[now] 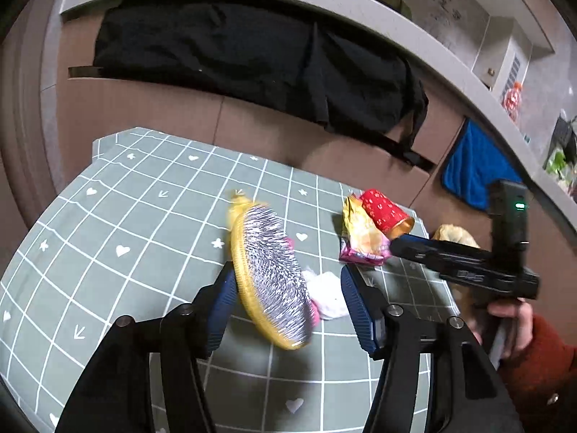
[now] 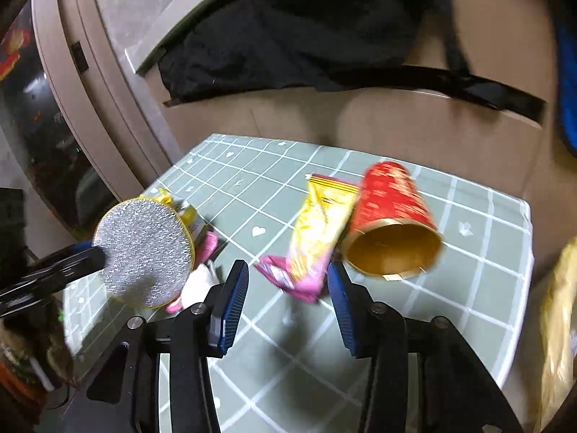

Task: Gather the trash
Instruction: 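Grasp the silver round sponge pad with the left gripper, then close the right gripper on the yellow snack wrapper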

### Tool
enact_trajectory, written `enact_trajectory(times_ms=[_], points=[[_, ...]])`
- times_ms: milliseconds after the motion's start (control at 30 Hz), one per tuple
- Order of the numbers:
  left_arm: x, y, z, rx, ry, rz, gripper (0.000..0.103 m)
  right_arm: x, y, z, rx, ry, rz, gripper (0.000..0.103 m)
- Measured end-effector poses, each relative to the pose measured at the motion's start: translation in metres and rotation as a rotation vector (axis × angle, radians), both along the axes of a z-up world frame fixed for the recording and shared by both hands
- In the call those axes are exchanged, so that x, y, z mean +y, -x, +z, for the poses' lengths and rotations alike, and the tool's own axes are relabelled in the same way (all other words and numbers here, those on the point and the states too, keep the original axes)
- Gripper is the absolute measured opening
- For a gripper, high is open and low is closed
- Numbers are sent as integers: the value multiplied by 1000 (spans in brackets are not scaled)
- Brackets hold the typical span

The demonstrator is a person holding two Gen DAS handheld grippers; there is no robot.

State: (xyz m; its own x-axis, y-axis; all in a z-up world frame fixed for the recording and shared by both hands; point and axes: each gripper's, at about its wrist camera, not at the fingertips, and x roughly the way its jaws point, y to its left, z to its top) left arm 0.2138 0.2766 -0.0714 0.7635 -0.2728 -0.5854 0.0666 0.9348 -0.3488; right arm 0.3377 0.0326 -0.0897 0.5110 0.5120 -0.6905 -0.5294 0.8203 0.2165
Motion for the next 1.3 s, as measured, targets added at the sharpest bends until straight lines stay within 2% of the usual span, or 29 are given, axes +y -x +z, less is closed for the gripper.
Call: enact_trajectory(times_ms=[100,333,367,433,467,533,633,767,867,967,1100,1167,1300], points=[[7,4,-1,-2,16,21,59,23,-13,-9,-40,124,-43,43],[28,5,-7,21,43,80,59,37,-47,-37,0,214,-105,42],[30,4,-9,31,49,90,59,36,-50,-39,13,210,-101,42],[34,2,-14,47,60,105,59,33,-48,-39,38,178,-80,27],[35,1,-16,52,66,109,59,31,-46,-38,48,152,-60,27],[35,-1,-21,63,75,108,59,28,-38,-33,35,122,-37,19],[35,-3,-28,87,82,114,59,19,-21,-20,10,83,-10,19],[41,-4,-39,117,115,142,59,8,6,-7,42,-15,53,19],[44,-4,-45,129,146,156,59,9,25,-11,134,-102,136,19],[43,-6,-50,147,160,159,59,24,37,-21,203,-141,203,19],[39,-10,-55,169,184,150,59,53,42,-32,208,-135,246,19],[39,-10,-54,173,224,143,59,65,38,-35,190,-114,259,19],[35,-7,-44,146,256,119,59,74,34,-34,168,-82,263,19]])
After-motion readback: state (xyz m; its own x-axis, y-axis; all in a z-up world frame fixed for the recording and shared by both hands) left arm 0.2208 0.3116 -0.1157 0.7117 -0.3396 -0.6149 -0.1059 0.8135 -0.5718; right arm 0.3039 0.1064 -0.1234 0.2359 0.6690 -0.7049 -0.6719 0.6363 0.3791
